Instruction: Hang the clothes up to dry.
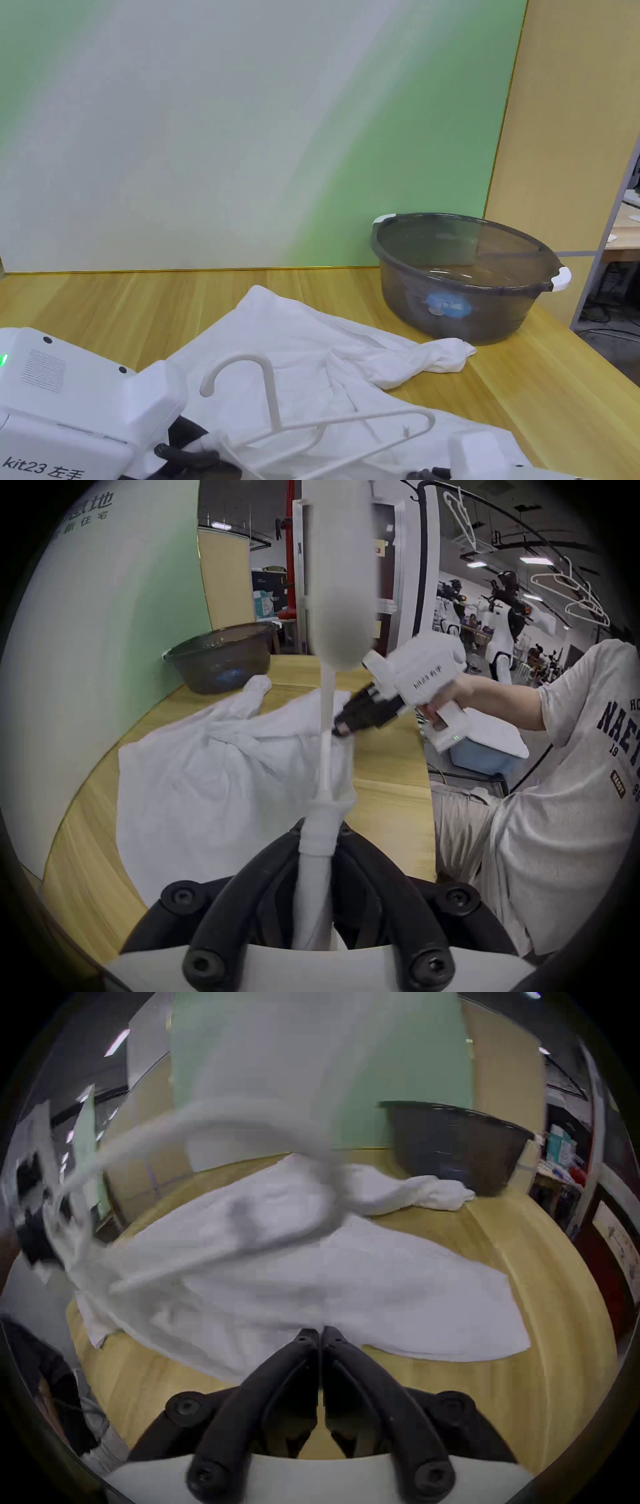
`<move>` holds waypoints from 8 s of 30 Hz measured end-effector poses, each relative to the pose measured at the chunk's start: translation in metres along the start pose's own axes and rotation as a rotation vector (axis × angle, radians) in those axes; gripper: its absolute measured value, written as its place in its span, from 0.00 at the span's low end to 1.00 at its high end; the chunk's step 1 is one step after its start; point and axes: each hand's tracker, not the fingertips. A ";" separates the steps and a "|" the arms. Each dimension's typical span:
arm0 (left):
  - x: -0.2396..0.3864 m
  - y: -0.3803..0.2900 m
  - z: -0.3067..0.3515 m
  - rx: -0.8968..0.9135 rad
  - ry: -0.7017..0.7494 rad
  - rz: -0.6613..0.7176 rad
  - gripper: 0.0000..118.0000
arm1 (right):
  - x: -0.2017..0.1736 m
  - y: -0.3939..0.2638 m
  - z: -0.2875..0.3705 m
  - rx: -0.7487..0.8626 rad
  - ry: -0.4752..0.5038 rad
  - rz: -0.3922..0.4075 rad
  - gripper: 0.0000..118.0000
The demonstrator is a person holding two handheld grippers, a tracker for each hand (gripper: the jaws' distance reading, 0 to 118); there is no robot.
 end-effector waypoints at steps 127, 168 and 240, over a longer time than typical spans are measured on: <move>0.066 0.140 -0.068 0.385 -0.490 -0.299 0.00 | 0.079 -0.082 0.202 0.419 0.400 -0.102 0.04; 0.421 0.382 -0.033 1.007 -0.661 -0.269 0.00 | -0.092 -0.127 0.584 0.852 -1.325 -0.436 0.04; 0.453 0.383 -0.038 0.931 -0.400 -0.142 0.00 | -0.211 -0.083 0.639 0.936 -1.638 -0.130 0.94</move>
